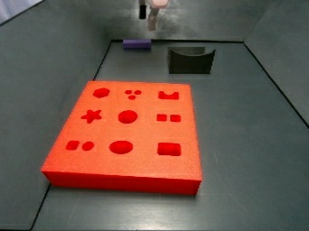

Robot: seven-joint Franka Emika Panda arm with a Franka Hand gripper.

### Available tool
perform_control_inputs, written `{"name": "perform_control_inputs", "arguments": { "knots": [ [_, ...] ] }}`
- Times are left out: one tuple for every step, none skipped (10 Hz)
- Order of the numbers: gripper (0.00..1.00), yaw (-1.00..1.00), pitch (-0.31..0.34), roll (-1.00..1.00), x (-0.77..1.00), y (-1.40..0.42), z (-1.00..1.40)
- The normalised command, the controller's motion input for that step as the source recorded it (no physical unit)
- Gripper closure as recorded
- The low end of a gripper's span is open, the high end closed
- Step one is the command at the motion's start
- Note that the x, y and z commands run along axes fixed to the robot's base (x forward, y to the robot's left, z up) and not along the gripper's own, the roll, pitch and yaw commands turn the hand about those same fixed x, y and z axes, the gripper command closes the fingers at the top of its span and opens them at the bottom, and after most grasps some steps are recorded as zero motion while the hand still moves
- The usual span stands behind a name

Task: Pick up the rectangle object. Move up. Place the rectangle object on the fixture. Regrasp the rectangle object. Move to above the board. Insert the rectangle object.
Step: Pick up the rectangle object.

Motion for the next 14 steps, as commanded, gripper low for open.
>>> {"name": "perform_control_inputs", "arguments": {
  "knots": [
    [0.0, -0.63, -0.003, 0.0, 0.0, 0.35, -0.33],
    [0.0, -0.82, -0.049, -0.03, 0.0, 0.11, -0.26],
    [0.0, -0.73, -0.099, -0.09, 0.0, 0.13, -0.21],
    [0.0, -0.62, -0.097, -0.11, 0.0, 0.21, -0.22],
    [0.0, -0.32, -0.061, -0.21, -0.05, 0.45, -0.27],
    [0.0, -0.3, -0.04, -0.25, 0.0, 0.46, -0.24],
    [0.0, -0.12, -0.064, -0.18, 0.03, 0.21, -0.3],
    [0.0, -0.16, -0.113, -0.24, 0.01, 0.17, -0.39],
    [0.0, -0.13, -0.159, -0.32, 0.0, 0.19, -0.45],
    [0.0, 0.0, -0.167, -0.25, 0.0, 0.0, -0.55],
    [0.0, 0.0, -0.14, -0.26, 0.0, 0.0, -0.49],
    [0.0, 0.0, -0.067, -0.2, 0.0, 0.02, -0.36],
    [0.0, 0.0, -0.059, -0.22, 0.0, 0.0, -0.34],
    [0.0, 0.0, -0.031, -0.21, 0.0, 0.04, -0.27]
  ]
}}
